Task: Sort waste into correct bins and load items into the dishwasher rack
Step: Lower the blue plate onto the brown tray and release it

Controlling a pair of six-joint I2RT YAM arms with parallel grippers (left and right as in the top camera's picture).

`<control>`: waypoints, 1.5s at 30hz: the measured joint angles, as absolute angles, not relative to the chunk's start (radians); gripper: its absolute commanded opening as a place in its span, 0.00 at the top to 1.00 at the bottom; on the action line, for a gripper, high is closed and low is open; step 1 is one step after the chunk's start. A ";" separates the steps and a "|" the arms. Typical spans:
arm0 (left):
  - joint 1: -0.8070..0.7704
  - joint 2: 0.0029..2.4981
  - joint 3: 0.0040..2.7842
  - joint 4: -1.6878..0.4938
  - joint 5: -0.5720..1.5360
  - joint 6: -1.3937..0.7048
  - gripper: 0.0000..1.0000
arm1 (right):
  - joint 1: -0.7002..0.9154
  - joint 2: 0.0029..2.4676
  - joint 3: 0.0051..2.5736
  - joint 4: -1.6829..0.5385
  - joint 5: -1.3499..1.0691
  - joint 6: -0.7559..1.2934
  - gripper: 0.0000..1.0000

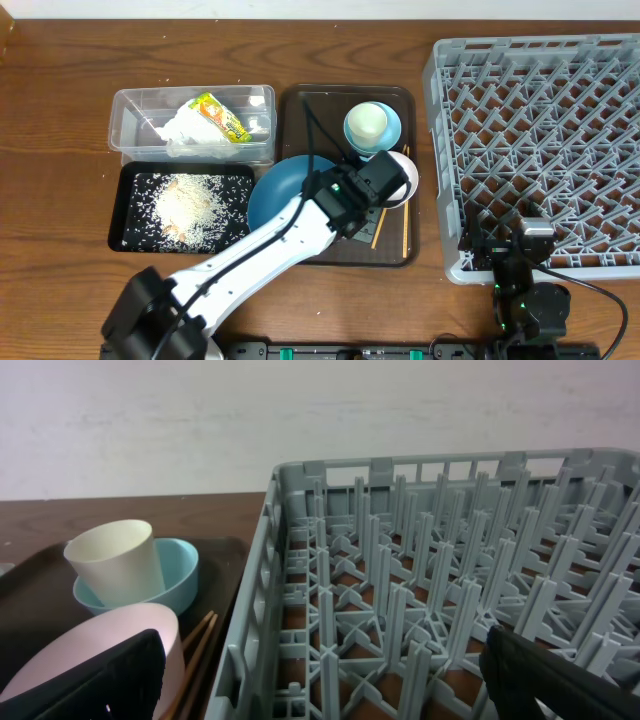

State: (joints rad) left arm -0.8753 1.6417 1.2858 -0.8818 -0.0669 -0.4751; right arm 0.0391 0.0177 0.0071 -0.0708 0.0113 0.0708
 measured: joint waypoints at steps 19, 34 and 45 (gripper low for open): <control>-0.875 1.653 1.284 -0.765 -0.067 -0.490 0.94 | 0.039 0.018 0.007 -0.071 0.011 0.071 0.01; -0.875 1.685 1.270 -0.754 -0.067 -0.501 0.94 | 0.039 0.018 0.007 -0.071 0.011 0.071 0.01; -0.875 1.734 1.264 -0.738 -0.067 -0.522 0.59 | 0.039 0.018 0.007 -0.070 0.011 0.071 0.01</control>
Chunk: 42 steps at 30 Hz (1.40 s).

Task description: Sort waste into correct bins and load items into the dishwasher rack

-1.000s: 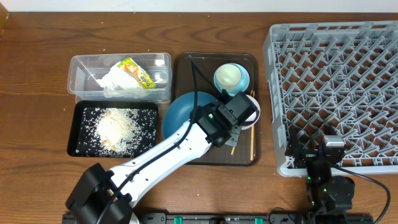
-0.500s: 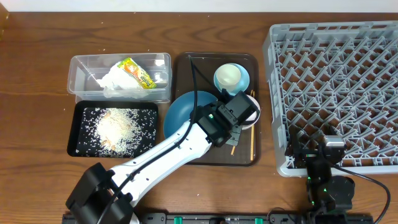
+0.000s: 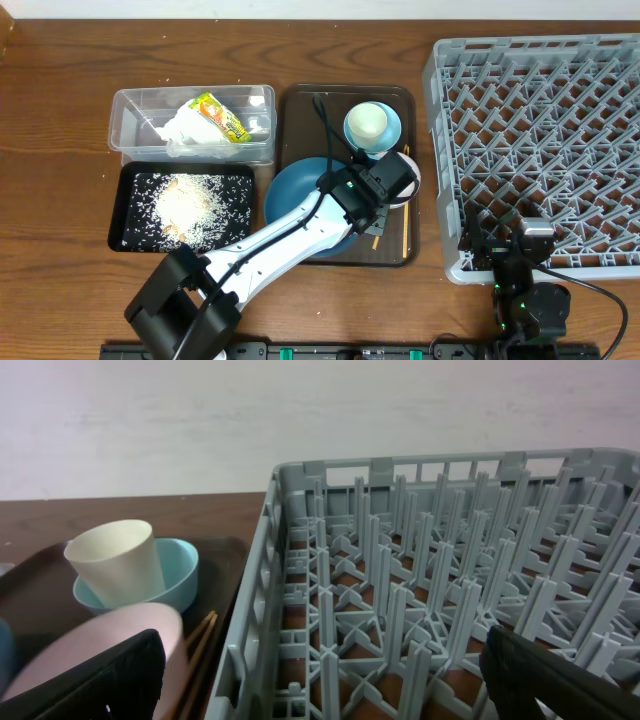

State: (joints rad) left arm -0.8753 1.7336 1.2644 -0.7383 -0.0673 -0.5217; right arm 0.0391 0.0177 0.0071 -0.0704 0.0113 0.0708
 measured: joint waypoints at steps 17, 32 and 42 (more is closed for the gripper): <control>-0.823 1.486 1.264 -0.868 -0.118 -0.519 0.64 | 0.039 0.018 0.007 -0.071 0.011 0.071 0.01; -0.482 1.456 1.246 -1.116 -0.130 -0.465 0.81 | 0.039 0.018 0.007 -0.071 0.011 0.071 0.01; -0.312 1.513 1.153 -1.023 -0.063 -0.367 0.79 | 0.039 0.018 0.007 -0.071 0.011 0.071 0.01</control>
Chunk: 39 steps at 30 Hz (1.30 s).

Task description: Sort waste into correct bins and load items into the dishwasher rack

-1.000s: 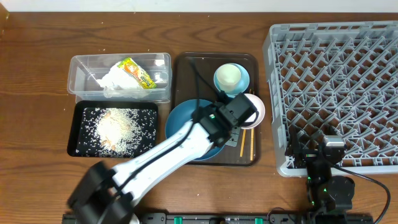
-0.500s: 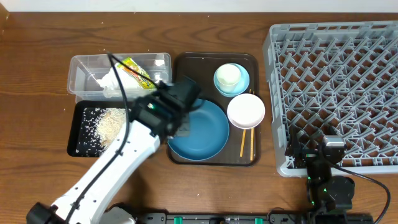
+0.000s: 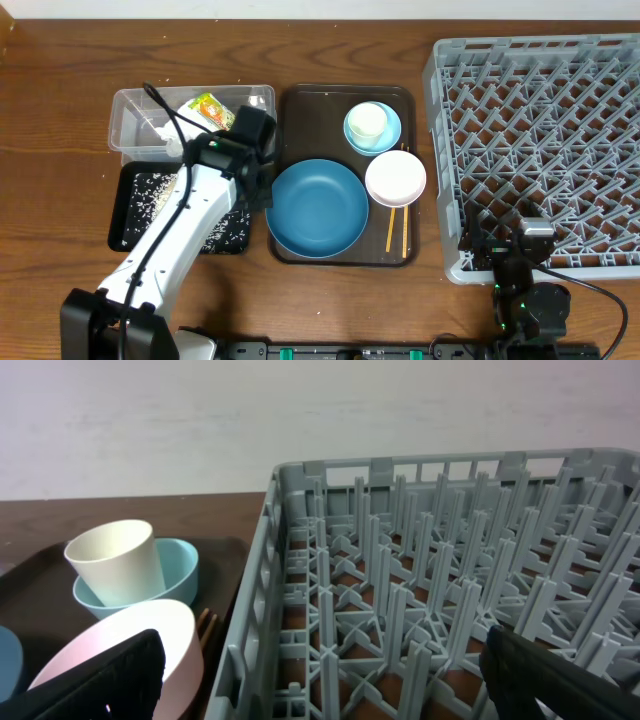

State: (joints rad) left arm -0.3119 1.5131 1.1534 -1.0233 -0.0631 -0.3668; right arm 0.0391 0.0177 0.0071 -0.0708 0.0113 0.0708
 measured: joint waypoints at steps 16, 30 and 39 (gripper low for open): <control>-0.295 1.515 0.914 -0.733 0.000 -0.309 0.78 | 0.039 0.018 0.007 -0.071 0.011 0.071 0.01; -0.295 1.515 0.876 -0.691 -0.001 -0.306 0.78 | 0.039 0.018 0.007 -0.070 0.011 0.071 0.01; -0.295 1.515 0.876 -0.676 -0.003 -0.306 0.78 | 0.039 0.018 0.007 -0.071 0.011 0.071 0.01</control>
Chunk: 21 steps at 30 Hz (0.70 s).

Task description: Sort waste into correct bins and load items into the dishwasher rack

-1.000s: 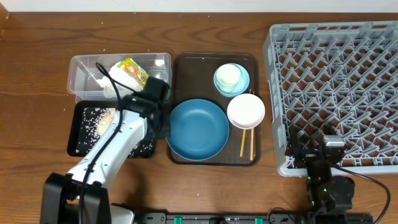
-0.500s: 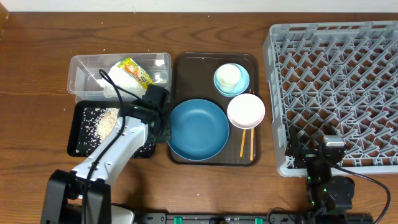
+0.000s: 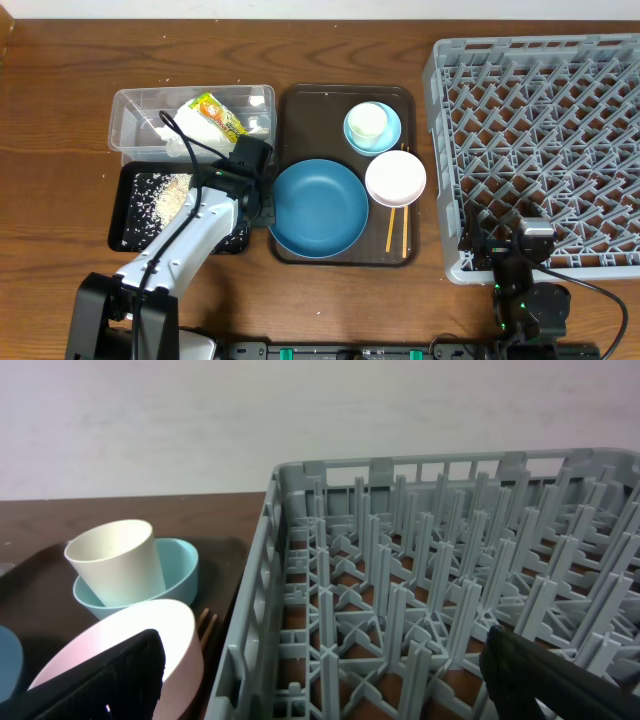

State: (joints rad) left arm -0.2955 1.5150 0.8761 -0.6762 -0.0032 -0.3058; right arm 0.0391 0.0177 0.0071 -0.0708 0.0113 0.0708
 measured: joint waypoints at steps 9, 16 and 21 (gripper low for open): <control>-0.295 1.515 0.838 -0.638 -0.027 -0.305 0.78 | 0.039 0.018 0.007 -0.070 0.011 0.071 0.01; -0.295 1.515 0.838 -0.631 -0.064 -0.306 0.81 | 0.039 0.018 0.007 -0.071 0.011 0.071 0.01; -0.295 1.515 0.838 -0.631 -0.054 -0.305 0.81 | 0.039 0.018 0.007 -0.071 0.011 0.071 0.01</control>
State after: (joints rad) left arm -0.2955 1.5150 0.8375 -0.6312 -0.0540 -0.3054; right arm 0.0391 0.0177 0.0071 -0.0708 0.0113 0.0708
